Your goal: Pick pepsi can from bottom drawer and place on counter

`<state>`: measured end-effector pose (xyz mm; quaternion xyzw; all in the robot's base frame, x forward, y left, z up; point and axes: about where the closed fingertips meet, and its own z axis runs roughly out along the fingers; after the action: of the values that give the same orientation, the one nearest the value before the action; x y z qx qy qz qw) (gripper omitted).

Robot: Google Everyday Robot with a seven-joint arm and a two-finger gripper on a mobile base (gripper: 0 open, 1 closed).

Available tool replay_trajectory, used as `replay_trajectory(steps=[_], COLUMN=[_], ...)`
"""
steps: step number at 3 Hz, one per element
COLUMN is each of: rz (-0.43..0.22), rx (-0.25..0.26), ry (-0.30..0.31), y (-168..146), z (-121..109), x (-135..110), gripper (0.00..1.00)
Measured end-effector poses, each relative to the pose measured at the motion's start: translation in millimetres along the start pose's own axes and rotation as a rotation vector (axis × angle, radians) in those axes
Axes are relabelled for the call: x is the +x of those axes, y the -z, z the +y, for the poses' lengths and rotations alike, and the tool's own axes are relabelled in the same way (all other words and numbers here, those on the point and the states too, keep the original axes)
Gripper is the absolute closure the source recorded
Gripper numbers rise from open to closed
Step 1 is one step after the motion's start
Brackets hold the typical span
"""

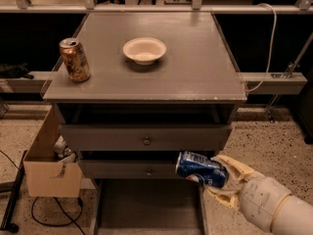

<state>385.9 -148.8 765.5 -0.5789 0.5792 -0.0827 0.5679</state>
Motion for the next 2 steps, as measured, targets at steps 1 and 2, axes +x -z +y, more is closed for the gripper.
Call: replay_trajectory(steps=[1,2], rz=[-0.016,-0.051], rx=[0.003,0.006], ry=[0.022,0.077], y=[-11,-7], z=[-17,-29], x=[-6,-26], gripper=[1.00,1.00])
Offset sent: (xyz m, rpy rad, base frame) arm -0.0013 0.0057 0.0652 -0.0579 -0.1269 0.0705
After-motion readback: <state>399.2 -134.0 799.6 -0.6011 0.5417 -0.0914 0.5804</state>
